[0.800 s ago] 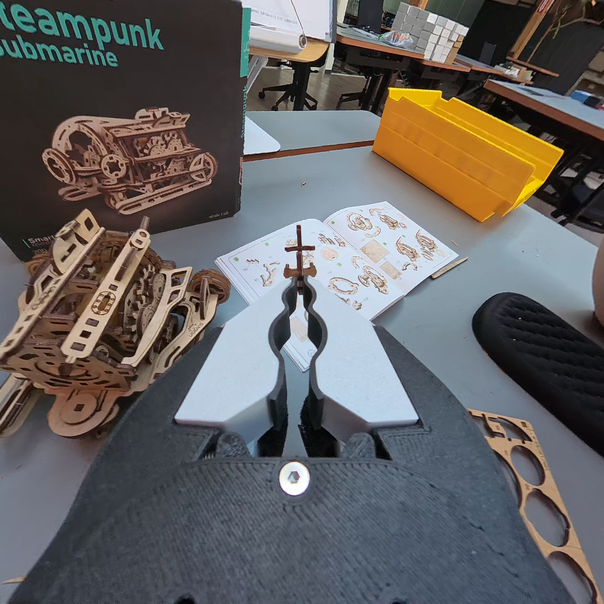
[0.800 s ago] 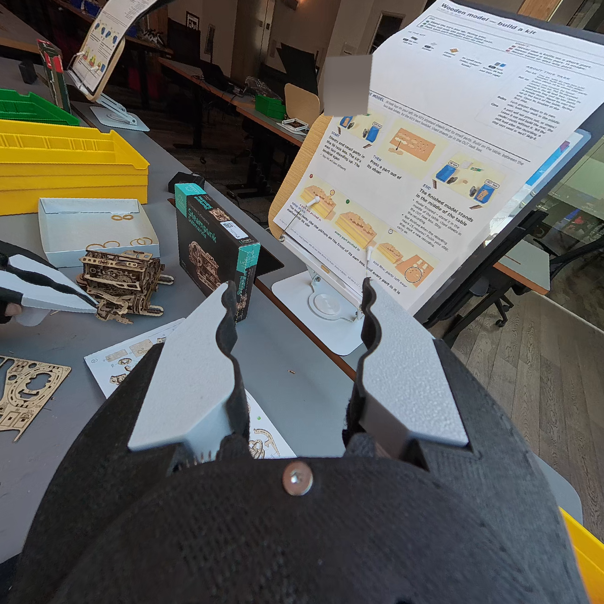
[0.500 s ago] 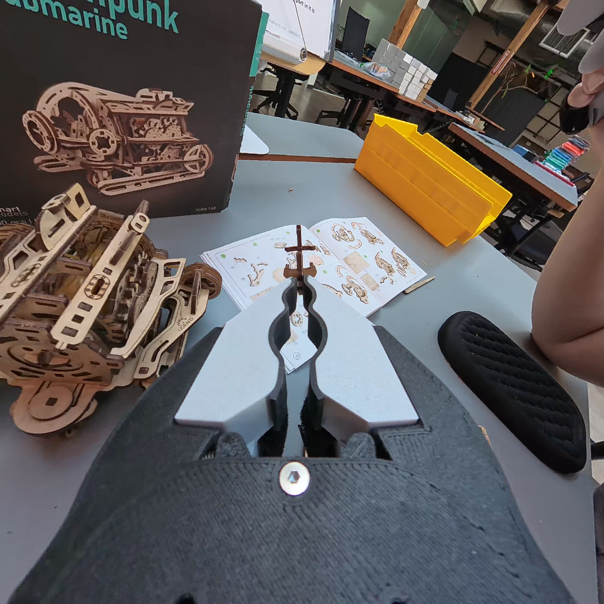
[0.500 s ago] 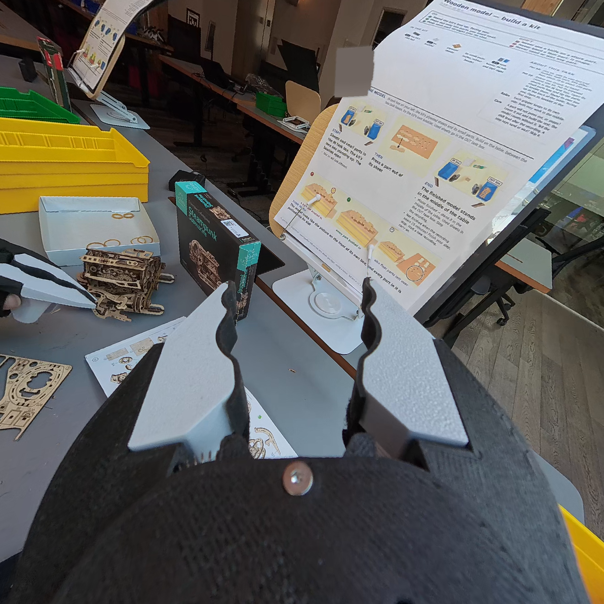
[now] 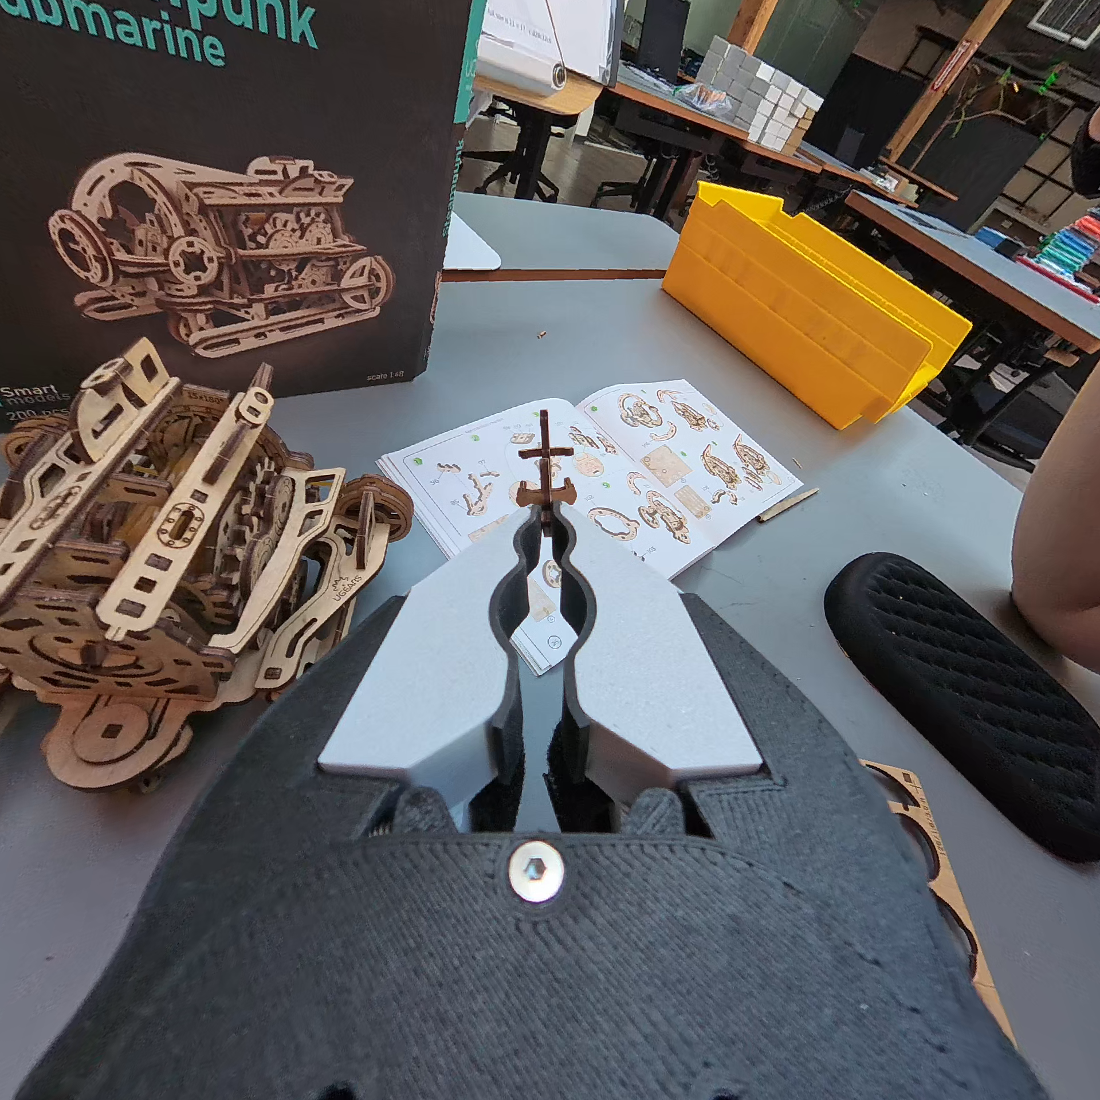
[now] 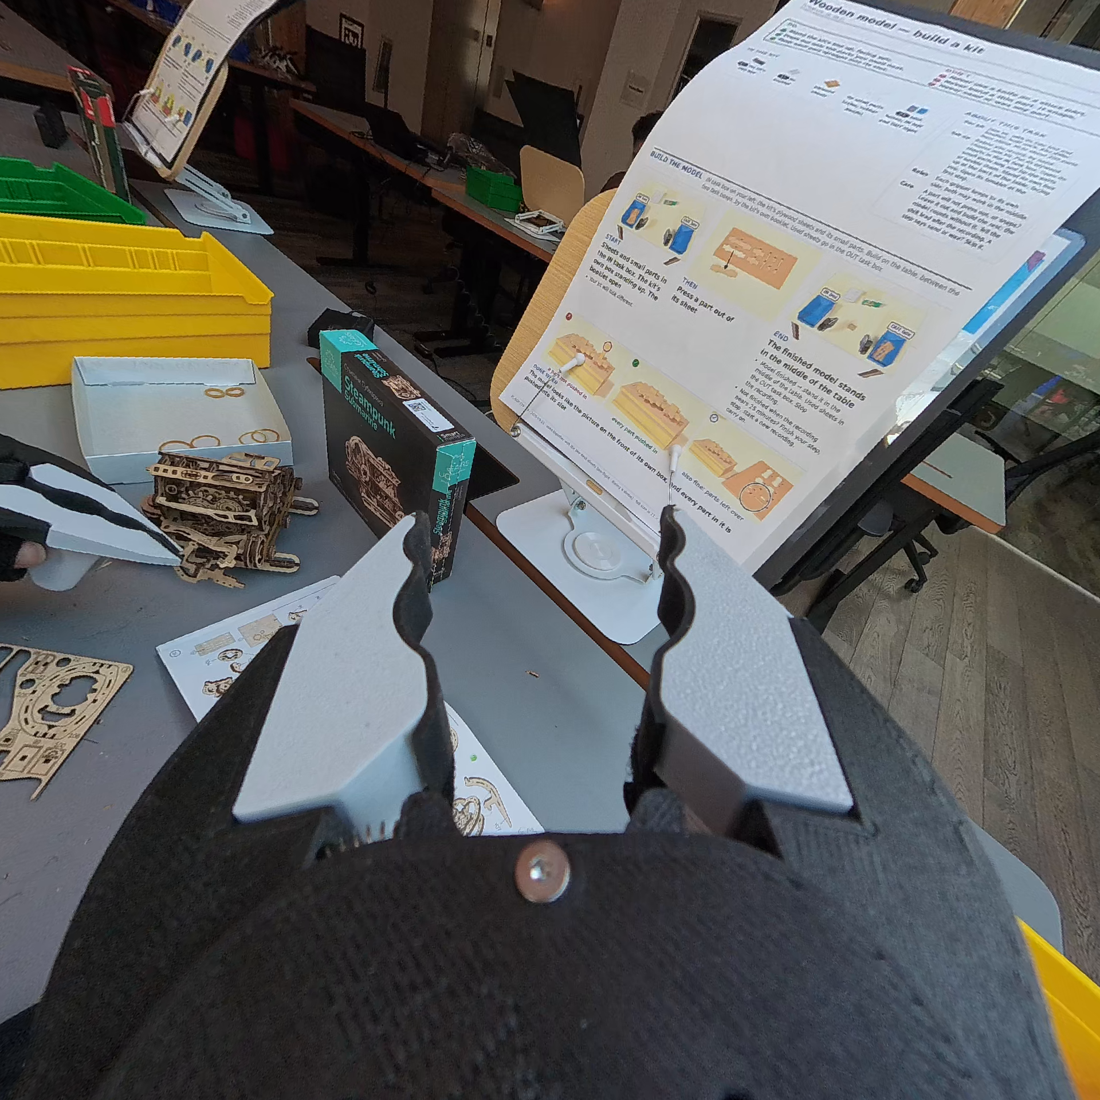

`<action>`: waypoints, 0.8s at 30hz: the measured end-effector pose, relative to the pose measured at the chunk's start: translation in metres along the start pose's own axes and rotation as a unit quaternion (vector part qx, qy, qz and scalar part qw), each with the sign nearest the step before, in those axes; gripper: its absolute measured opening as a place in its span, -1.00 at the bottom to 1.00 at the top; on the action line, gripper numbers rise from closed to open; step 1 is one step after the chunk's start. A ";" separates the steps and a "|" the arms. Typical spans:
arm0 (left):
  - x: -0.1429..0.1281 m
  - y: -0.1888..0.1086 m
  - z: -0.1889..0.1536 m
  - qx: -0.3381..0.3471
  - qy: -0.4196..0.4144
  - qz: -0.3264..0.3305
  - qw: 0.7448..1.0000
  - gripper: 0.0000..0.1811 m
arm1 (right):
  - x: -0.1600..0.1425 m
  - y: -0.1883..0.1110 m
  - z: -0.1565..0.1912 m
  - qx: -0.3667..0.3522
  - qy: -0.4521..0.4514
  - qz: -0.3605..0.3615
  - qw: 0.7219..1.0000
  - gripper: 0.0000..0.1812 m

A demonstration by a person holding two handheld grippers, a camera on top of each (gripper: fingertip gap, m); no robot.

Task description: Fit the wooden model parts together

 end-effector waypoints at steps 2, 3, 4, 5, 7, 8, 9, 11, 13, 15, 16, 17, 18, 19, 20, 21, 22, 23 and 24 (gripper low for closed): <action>0.000 0.000 0.000 0.002 0.002 0.001 1.000 -1.00 | 0.000 0.000 0.000 -0.001 0.000 0.000 1.000 -0.16; 0.000 0.000 0.001 0.004 0.004 0.001 1.000 -0.99 | 0.000 0.000 0.000 -0.001 0.000 -0.001 1.000 -0.16; 0.000 0.000 0.001 0.005 0.005 0.001 1.000 -0.99 | 0.000 -0.001 0.000 -0.001 0.000 -0.001 1.000 -0.16; 0.000 0.000 0.001 0.007 0.008 0.000 1.000 -0.99 | 0.000 -0.001 0.000 -0.001 0.000 -0.001 1.000 -0.16; 0.000 0.000 0.001 0.011 0.013 0.000 1.000 -0.99 | 0.000 0.000 0.000 -0.001 0.000 0.000 1.000 -0.16; 0.000 0.000 0.001 0.012 0.015 0.001 1.000 -0.99 | 0.000 0.000 0.000 -0.001 0.000 0.000 1.000 -0.16; 0.000 0.000 0.001 0.014 0.018 0.001 1.000 -0.99 | 0.000 0.000 0.000 -0.001 0.001 0.000 1.000 -0.16; -0.001 0.001 0.001 0.017 0.023 0.002 1.000 -0.99 | 0.000 0.000 0.000 0.000 0.001 0.001 1.000 -0.16; -0.001 0.001 0.001 0.017 0.024 0.002 1.000 -0.99 | -0.001 0.000 0.000 -0.001 0.000 0.001 1.000 -0.16; -0.001 0.001 0.001 0.015 0.022 0.004 1.000 -0.99 | 0.000 0.000 0.000 0.000 0.000 0.001 1.000 -0.16; -0.001 0.001 0.001 0.015 0.022 0.003 1.000 -1.00 | 0.000 0.000 0.000 0.000 0.000 0.001 1.000 -0.16; -0.001 0.001 0.001 0.016 0.022 0.003 1.000 -0.99 | 0.000 0.000 0.000 0.000 0.000 0.001 1.000 -0.16; -0.001 0.001 0.001 0.016 0.023 0.002 1.000 -0.99 | 0.000 0.000 0.000 0.000 0.000 0.001 1.000 -0.16; 0.000 0.000 0.001 0.017 0.023 0.002 1.000 -0.99 | 0.000 0.000 0.000 0.000 0.002 0.001 1.000 -0.16; 0.000 0.000 0.001 0.017 0.023 0.001 1.000 -0.99 | 0.000 0.000 0.000 0.001 0.003 0.001 1.000 -0.16; 0.000 0.000 0.001 0.018 0.024 0.001 1.000 -0.99 | 0.000 0.000 0.000 0.001 0.005 0.000 1.000 -0.16; 0.000 0.000 0.002 0.018 0.025 0.002 1.000 -0.99 | 0.000 0.000 0.000 0.001 0.006 0.000 1.000 -0.16; -0.001 0.001 0.002 0.019 0.025 0.002 1.000 -0.99 | 0.000 0.000 0.000 0.001 0.006 0.000 1.000 -0.16; -0.001 0.001 0.002 0.019 0.025 0.002 1.000 -0.99 | 0.000 0.000 0.000 0.001 0.006 0.000 1.000 -0.16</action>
Point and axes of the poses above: each gripper's, where its closed fingertips meet, y out along the fingers, x out of its top, z = x × y across the jaws, the point moved 4 cm from there along -y, back along the fingers, and after that the axes turned 15 degrees about -y, right-handed, at the moved point
